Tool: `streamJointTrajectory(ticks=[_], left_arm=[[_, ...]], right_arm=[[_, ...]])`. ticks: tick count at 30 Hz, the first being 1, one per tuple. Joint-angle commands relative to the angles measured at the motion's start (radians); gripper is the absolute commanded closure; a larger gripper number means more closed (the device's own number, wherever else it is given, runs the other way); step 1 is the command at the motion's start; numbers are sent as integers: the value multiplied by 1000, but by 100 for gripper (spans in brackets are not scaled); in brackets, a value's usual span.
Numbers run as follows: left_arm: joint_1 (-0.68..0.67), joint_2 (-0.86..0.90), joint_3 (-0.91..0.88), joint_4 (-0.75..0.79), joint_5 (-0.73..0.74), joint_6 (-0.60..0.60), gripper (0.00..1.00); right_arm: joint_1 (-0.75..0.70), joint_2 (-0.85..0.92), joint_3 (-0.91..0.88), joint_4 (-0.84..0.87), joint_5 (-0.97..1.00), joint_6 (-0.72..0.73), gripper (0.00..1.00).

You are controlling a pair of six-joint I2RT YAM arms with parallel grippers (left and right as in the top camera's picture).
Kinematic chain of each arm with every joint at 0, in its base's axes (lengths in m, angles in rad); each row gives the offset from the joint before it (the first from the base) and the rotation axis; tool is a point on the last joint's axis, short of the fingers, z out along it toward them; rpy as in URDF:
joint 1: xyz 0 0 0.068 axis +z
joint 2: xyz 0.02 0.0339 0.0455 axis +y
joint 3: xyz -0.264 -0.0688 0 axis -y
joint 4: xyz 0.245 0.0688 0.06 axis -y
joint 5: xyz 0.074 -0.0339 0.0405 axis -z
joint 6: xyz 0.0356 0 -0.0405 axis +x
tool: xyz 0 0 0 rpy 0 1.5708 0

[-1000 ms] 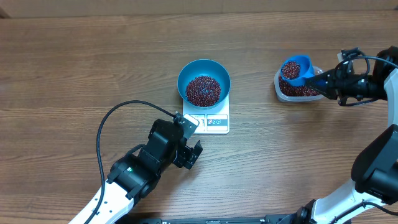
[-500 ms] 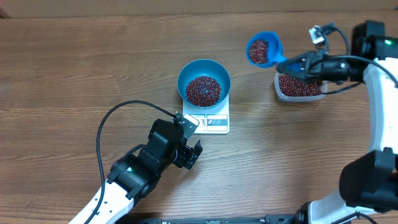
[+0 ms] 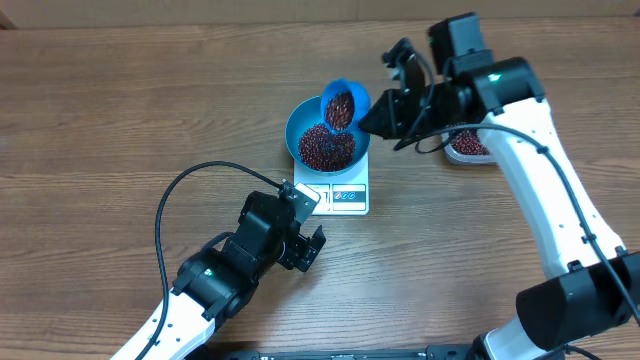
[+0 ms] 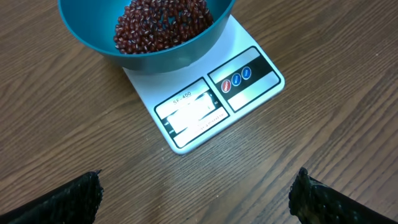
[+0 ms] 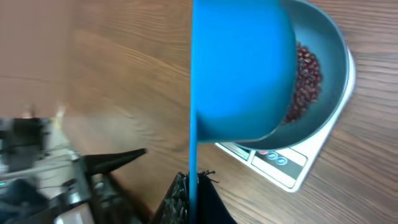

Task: Scoop item into bowl and weigh 150g on scale
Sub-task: 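Carry the filled scoop over the teal bowl and tip beans in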

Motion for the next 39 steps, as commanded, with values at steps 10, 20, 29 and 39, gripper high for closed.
streamJointTrajectory(ticks=[10,20,29,39], left_arm=[[4,5,-7,3,-9,-3,0],[4,5,-7,3,-9,-3,0],[4,5,-7,3,-9,-3,1],[4,5,-7,3,-9,-3,1]], right_arm=[[198,-29,27,27,510,24,96],[216,-29,26,47,575,20,96],[248,-29,26,47,662,16,96],[305,-29,26,51,733,16,96]])
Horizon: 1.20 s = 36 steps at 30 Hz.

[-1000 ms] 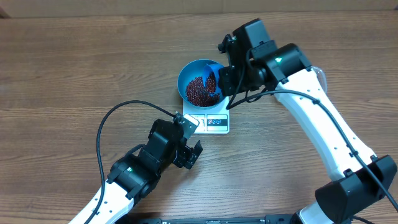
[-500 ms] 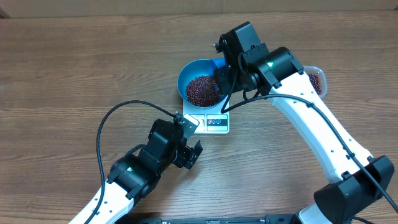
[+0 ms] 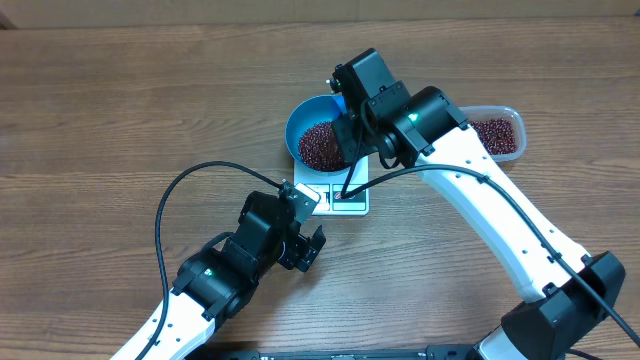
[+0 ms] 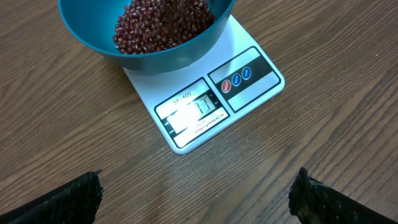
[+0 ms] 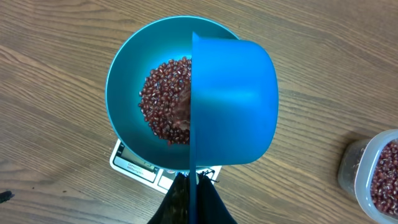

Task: Scoop item into bowl and weigh 150g on scale
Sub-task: 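Carry the filled scoop over the teal bowl and tip beans in, then return the empty blue scoop with the right gripper to the bean tub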

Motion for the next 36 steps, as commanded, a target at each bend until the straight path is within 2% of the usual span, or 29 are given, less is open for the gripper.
streamJointTrajectory(ticks=[1,13,22,36], left_arm=[[4,5,-7,3,-10,-3,0],[4,5,-7,3,-9,-3,0],[4,5,-7,3,-10,-3,1],[4,5,-7,3,-9,-3,0]], right_arm=[[4,-29,26,8,32,-3,96],[4,-29,26,8,76,-5,96],[16,-29,26,26,103,-61,96],[77,-29,26,28,239,-70,96]])
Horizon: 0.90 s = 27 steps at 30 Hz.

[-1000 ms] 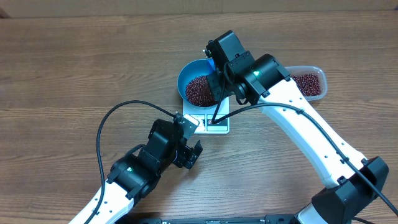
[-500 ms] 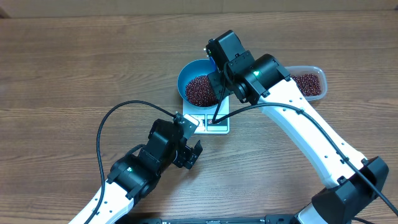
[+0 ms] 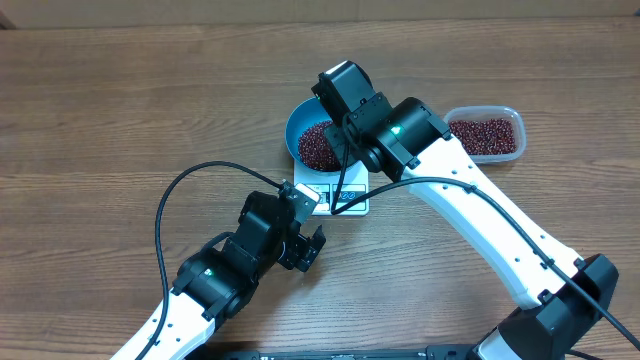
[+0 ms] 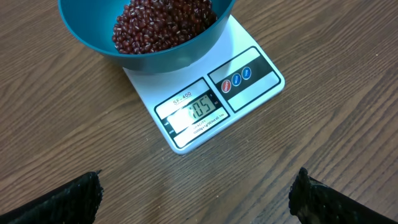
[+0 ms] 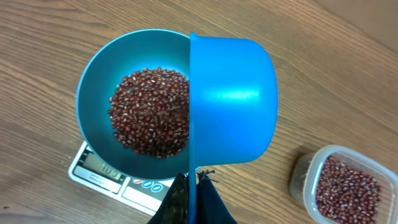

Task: Scoop item into bowl and weigh 150g on scale
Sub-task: 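Return the empty blue scoop with the right gripper to the bean tub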

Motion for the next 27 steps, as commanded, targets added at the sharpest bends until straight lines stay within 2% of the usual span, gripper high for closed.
streamJointTrajectory(ticks=[1,9,14,18,27], left_arm=[[4,5,-7,3,-9,-3,0],[4,5,-7,3,-10,-3,0],[4,5,-7,3,-10,-3,0],[4,5,-7,3,-9,-3,0],[4,5,-7,3,-9,-3,0]], right_arm=[[4,-29,26,13,37,5,96],[2,-29,27,14,36,124,96],[-27,-29,64,-59,37,216,96],[-127,-29,112,-133,53,275,96],[-397,-29,117,-214,55,281,96]])
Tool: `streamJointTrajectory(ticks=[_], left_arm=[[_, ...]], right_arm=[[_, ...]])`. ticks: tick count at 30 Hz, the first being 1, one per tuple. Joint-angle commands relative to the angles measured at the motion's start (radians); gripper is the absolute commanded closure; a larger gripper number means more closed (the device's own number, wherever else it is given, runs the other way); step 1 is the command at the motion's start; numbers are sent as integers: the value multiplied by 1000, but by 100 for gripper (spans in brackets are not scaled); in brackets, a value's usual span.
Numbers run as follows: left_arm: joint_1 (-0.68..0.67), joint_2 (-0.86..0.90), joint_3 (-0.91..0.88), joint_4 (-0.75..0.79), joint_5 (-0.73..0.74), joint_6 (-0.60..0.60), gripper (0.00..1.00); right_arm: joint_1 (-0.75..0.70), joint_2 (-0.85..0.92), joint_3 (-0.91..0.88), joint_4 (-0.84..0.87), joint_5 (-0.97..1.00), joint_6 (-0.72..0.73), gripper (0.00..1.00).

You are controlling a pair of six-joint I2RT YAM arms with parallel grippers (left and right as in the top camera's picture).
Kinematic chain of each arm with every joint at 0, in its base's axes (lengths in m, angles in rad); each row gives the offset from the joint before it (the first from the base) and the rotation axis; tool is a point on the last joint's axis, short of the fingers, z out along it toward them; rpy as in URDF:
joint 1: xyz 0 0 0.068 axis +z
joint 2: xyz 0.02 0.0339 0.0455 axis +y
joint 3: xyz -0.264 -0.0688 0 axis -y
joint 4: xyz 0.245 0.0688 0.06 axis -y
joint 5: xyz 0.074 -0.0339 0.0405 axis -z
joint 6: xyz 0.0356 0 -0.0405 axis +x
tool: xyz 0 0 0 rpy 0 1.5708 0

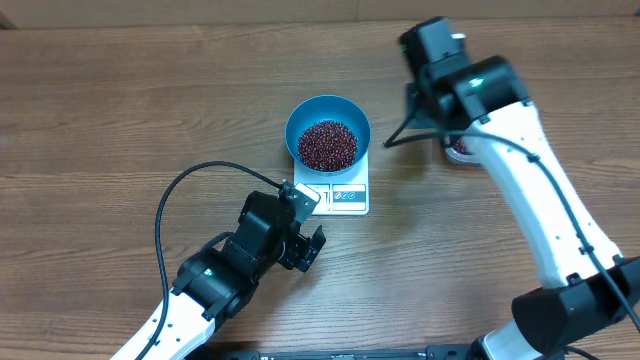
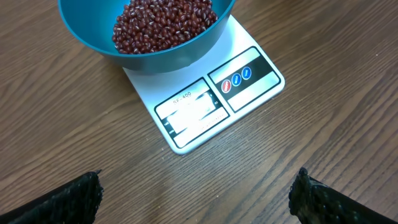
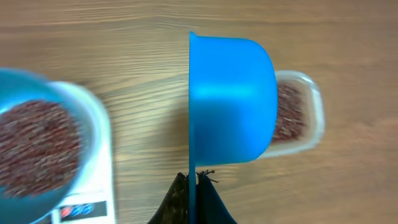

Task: Scoop item into bowl and weigh 150g on scale
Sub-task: 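Return the empty blue scoop with the right gripper to the bean tub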

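Note:
A teal bowl (image 1: 328, 135) holding red beans (image 2: 163, 25) sits on the white scale (image 1: 336, 196). The scale's display (image 2: 191, 112) is washed out and cannot be read. My right gripper (image 3: 194, 182) is shut on the thin handle of the blue scoop (image 3: 233, 99), which hangs over the clear bean container (image 3: 297, 118), right of the bowl (image 3: 34, 155). The scoop's inside is hidden. In front of the scale, my left gripper (image 2: 196, 199) hovers open with nothing in it, low over the table.
In the overhead view the right arm (image 1: 470, 85) covers most of the bean container (image 1: 458, 148). A black cable (image 1: 165, 215) loops left of the left arm. A wooden table (image 1: 120, 110) lies all around.
The right gripper and scoop have gone from above the bowl to the right, over the bean container. The scale display read 105 then and is unreadable now. The left arm stayed put.
At first the scoop was tipped over the bowl's far rim with beans in it. Then it was turned over the bowl and the display lit up. After that the scale read 105, and now the scoop is over the container.

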Motion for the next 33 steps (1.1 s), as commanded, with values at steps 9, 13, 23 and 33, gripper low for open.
streamJointTrajectory(ticks=[9,13,23,33], left_arm=[[4,5,-7,3,-9,-3,0],[4,5,-7,3,-10,-3,0],[4,5,-7,3,-10,-3,0],[4,5,-7,3,-9,-3,0]], right_arm=[[-235,-4,2,-24,18,-16,96],[-240,50,-24,-30,27,-38,96],[-240,113,-57,-46,26,-38,96],[-240,119,-158,20,26,-38,96]])
